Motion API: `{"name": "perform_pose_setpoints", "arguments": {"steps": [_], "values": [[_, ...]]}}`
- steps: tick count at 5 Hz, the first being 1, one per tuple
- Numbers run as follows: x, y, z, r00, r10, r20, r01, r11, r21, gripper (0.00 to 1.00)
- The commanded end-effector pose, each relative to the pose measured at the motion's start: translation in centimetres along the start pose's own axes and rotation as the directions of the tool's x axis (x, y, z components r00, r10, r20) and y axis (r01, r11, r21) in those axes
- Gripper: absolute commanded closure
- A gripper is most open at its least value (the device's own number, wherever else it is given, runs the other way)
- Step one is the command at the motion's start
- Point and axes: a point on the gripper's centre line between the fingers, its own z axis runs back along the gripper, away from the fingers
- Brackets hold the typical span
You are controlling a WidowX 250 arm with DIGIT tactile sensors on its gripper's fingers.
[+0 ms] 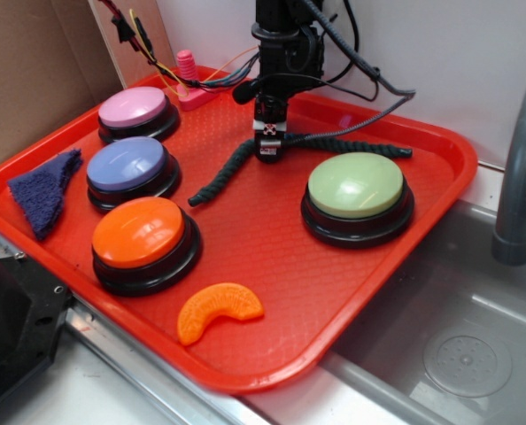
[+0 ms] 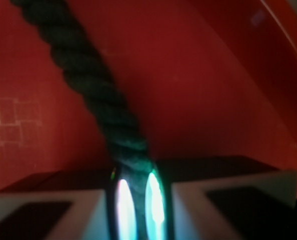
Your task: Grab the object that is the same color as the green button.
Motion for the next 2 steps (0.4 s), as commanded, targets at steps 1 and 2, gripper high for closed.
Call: {"name": "perform_pose_setpoints", "arguments": {"steps": [1,2], "values": [[-4.3,-1.1,6.4,0.873,0.476,-0.104,-0.479,0.878,-0.005,1.0],[-6.7,-1.9,10.8,0.775,0.631,-0.03,-0.631,0.773,-0.065,1.0]]}}
